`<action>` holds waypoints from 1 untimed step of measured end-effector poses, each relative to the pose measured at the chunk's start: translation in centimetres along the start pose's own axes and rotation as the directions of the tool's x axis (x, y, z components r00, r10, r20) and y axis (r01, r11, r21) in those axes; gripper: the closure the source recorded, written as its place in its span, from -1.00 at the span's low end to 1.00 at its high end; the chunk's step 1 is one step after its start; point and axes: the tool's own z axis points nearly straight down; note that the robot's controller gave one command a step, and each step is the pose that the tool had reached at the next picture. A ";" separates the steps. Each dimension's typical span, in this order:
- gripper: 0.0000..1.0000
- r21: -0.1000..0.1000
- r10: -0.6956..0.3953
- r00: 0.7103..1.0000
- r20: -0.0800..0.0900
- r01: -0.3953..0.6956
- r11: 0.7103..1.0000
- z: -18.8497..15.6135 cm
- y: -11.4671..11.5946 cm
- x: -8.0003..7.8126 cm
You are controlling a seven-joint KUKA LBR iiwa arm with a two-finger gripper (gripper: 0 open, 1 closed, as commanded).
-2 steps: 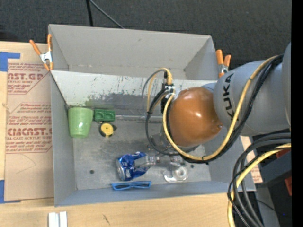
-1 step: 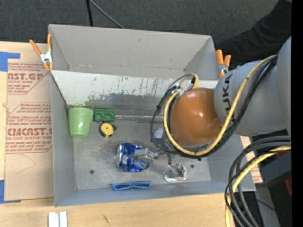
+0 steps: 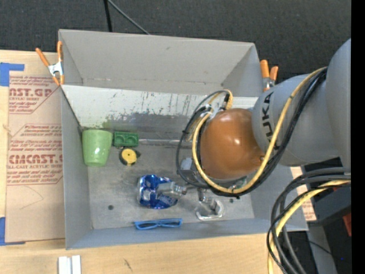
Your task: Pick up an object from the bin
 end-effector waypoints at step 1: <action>1.00 0.007 -0.007 1.000 0.022 0.006 1.000 -0.4 0.1 -1.0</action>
Offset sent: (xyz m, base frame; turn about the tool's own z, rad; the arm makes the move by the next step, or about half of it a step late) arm 0.0000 0.0000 0.0000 0.0000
